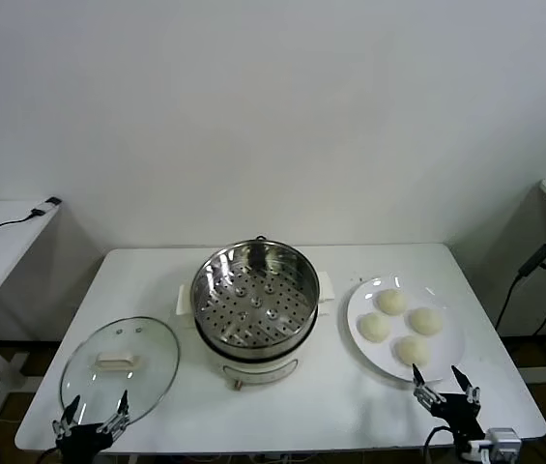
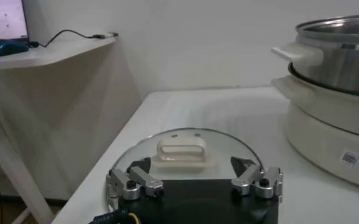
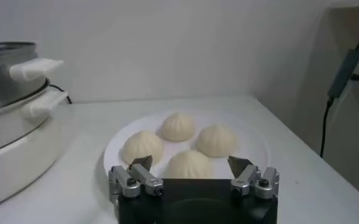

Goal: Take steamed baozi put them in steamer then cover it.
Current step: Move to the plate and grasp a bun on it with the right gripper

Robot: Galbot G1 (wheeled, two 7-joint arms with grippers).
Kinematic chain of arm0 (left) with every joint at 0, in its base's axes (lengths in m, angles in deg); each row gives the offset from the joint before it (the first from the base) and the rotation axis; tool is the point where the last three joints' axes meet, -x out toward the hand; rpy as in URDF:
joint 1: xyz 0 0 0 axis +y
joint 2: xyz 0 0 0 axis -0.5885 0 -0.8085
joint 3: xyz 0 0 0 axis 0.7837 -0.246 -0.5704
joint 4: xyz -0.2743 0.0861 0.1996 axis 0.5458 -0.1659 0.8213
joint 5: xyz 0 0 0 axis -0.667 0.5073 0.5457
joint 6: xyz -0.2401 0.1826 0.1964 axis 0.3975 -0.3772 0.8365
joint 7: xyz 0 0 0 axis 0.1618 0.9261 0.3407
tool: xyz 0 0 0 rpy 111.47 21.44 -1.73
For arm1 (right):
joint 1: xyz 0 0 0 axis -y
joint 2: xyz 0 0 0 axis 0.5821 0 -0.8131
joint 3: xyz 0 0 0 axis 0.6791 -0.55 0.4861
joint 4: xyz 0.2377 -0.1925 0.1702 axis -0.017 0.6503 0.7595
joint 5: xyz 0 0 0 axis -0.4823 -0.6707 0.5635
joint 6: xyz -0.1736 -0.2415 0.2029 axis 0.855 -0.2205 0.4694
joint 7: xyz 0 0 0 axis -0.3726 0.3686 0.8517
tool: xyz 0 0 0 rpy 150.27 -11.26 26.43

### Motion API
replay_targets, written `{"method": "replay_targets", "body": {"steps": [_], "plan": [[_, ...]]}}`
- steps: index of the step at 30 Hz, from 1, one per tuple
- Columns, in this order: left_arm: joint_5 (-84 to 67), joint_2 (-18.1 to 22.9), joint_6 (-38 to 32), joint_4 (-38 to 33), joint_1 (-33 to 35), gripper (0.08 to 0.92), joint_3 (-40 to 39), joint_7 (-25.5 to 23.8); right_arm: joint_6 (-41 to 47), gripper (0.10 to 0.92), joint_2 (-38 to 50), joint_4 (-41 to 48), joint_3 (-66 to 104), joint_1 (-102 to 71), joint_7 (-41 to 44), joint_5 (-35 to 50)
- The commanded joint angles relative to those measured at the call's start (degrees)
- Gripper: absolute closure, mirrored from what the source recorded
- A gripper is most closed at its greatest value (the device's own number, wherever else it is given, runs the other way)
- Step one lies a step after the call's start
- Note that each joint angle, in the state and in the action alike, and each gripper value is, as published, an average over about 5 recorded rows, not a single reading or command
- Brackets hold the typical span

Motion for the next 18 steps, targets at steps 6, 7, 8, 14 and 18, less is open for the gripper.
{"method": "replay_targets", "body": {"steps": [6, 7, 8, 14, 18], "plan": [[-0.63, -0.1, 0.43, -1.24, -0.05, 0.177, -0.08, -0.02, 16.04, 0.203, 25.59, 13.81, -20.71, 45.77, 4.5, 3.27], [-0.71, -0.12, 0.41, -1.38, -0.05, 0.177, -0.1, -0.02, 16.81, 0.203, 28.04, 15.66, -25.33, 51.14, 7.39, 2.79], [-0.77, -0.13, 0.39, -1.47, -0.06, 0.177, -0.11, -0.02, 17.23, 0.203, 30.33, 17.53, -30.4, 56.3, 10.72, 1.87], [-0.94, 0.12, 0.31, -2.24, -0.01, 0.177, -0.13, 0.0, 11.01, 0.203, 40.08, 28.13, -65.32, 89.29, 36.64, -4.83], [-0.81, 0.73, 0.2, -2.76, 0.23, 0.177, -0.39, -0.01, 0.14, 0.203, 39.97, 36.83, -86.56, 109.56, 51.74, -8.69]]}}
